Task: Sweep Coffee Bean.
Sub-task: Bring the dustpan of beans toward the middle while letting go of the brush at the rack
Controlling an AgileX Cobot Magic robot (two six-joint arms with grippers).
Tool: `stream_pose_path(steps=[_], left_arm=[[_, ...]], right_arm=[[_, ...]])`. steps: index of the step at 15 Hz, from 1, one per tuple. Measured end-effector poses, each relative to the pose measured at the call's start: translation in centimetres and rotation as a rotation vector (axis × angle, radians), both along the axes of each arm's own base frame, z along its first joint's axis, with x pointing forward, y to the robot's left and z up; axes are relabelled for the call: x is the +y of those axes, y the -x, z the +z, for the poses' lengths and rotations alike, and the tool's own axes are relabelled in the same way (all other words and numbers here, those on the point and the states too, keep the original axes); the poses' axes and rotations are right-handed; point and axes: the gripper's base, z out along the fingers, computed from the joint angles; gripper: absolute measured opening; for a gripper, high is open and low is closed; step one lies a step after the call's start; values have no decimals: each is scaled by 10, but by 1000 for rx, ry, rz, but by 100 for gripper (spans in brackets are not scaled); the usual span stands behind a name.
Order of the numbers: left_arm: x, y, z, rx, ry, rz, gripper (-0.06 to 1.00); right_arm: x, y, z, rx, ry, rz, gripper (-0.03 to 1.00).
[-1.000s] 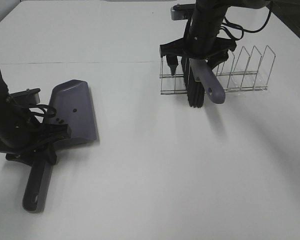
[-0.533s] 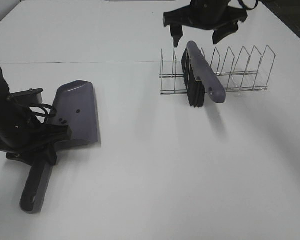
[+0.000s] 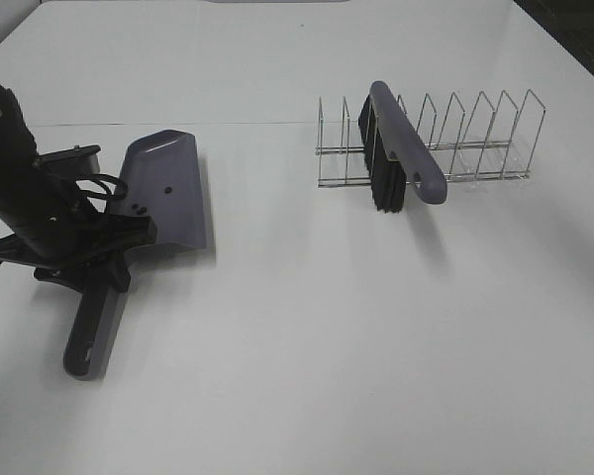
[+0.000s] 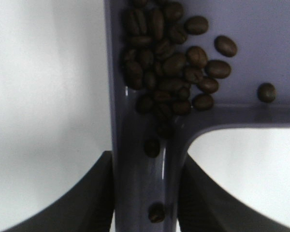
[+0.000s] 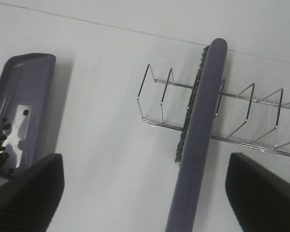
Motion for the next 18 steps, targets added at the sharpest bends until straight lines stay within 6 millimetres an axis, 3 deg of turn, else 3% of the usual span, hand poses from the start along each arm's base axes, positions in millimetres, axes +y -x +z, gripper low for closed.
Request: stream_pose_path(steps=[4,9,10,14,16,18], left_arm=[[-7,-21,-10,21,6,-8,33],[-8,-25,-11,13,9,-39,33],[-9,-25,-11,15,11,-38,38],[-9,-24,-7,20,17,-53,72],[-10,-21,-4,44,20,-70,77],[-9,-19,13,24,28,-85,78]], right_arm=[[-3,12,11,24,10,23,77],[-4,13,11,37,15,25,77],[-4,13,11,37,15,25,77],[-4,13,11,37,15,25,77],[-4,13,11,37,15,25,77],[-4,14,10,45,18,25,77]])
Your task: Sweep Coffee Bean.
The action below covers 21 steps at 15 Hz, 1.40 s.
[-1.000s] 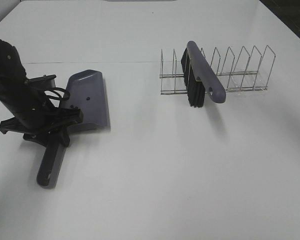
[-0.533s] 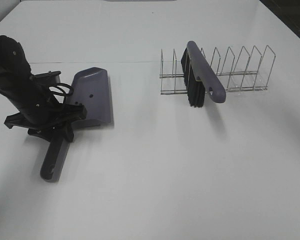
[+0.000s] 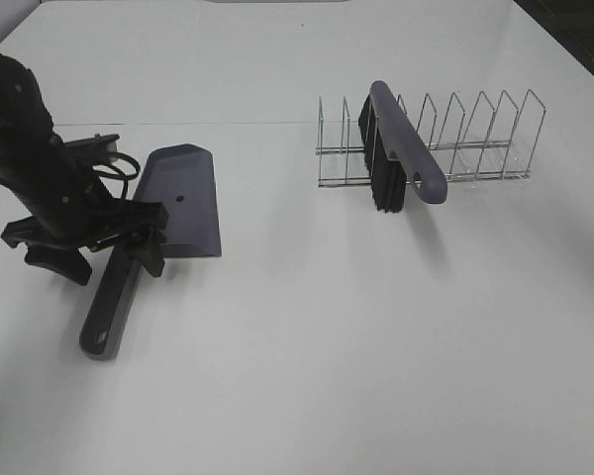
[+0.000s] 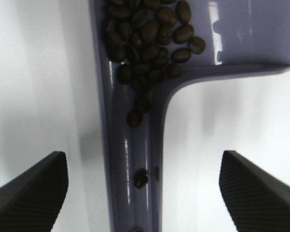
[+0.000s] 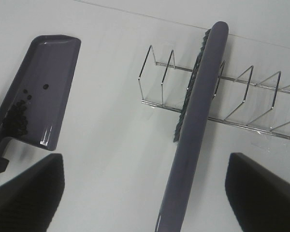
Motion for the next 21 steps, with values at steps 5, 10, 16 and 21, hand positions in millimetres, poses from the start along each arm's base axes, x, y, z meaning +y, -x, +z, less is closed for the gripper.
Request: stream_pose_path(steps=[5,10,16,21], left_arm=[[7,6,81,-191,-16,-82,78],[76,6,173,-244,-112,-6,78],[127,63,216,-364,-242,102,79],[126,120,234,-466,-252,98,79]], right_arm=[[-3,2,-2,27,42,-4,77],[-9,2,1,6,86,-39,77],[-23,18,9,-21,176,-56,77],[-45,72,7,25,226,-61,77]])
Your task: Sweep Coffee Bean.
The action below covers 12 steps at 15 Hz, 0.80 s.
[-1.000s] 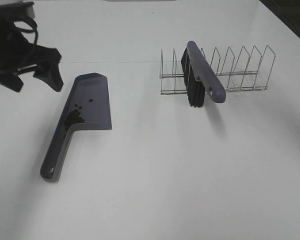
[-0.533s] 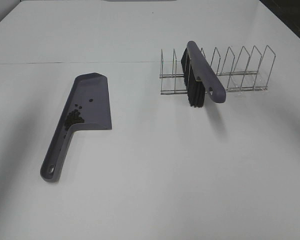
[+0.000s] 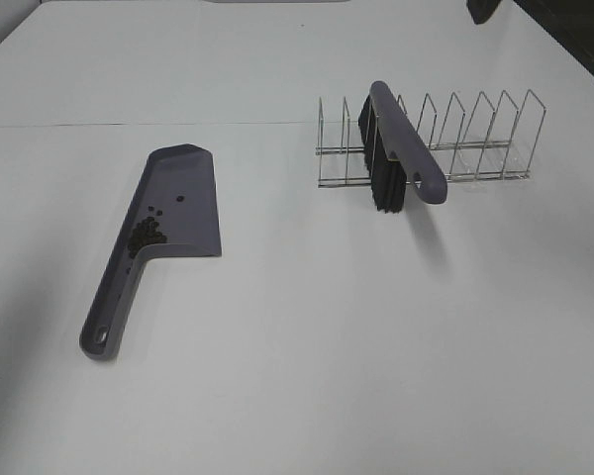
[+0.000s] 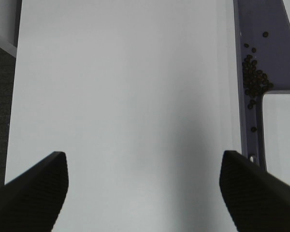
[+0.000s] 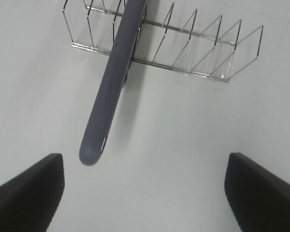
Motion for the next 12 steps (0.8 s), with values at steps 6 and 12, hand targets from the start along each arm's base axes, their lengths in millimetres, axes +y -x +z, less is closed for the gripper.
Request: stream_pose_path(steps=[6,12], left_arm=[[-3,110,-12,-149,-15,-15,79],[-9,176,-62,-201,16,-27,80]], right_arm=[[-37,109,-23,-30,-34,-28,77],[-58,174,-75,-68,-69,-38,77]])
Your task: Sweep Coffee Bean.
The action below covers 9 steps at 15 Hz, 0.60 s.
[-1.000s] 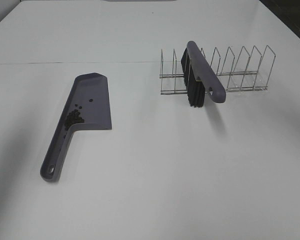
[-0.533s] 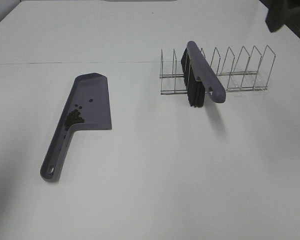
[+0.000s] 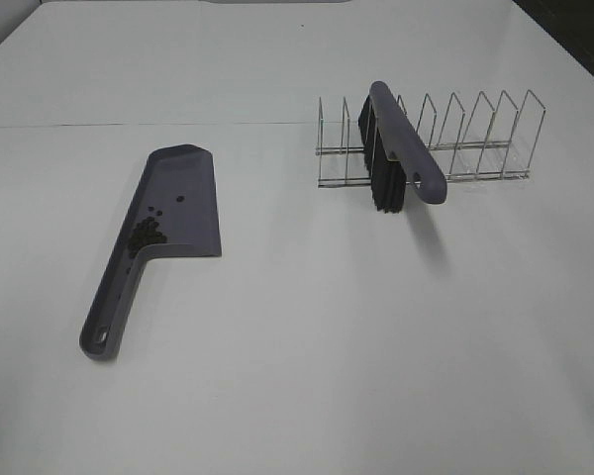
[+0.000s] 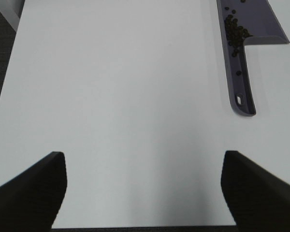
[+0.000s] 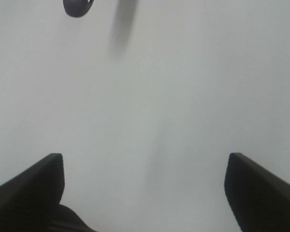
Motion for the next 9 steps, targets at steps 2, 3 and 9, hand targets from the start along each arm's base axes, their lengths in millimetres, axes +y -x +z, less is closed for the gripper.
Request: stream_pose_path(steps=[2,3,9], left_arm=[[-2,8,-13,-4,2,-19,80],[-2,14,-16,-20,2,-25,80],[-4,43,-11,-208,0,-36,80]], right_arm=[[-5,14,-15,9,-1,-1,77],[-7,22,-24,13,1,1,77],[-20,63,-46,-103,-58,7,77]])
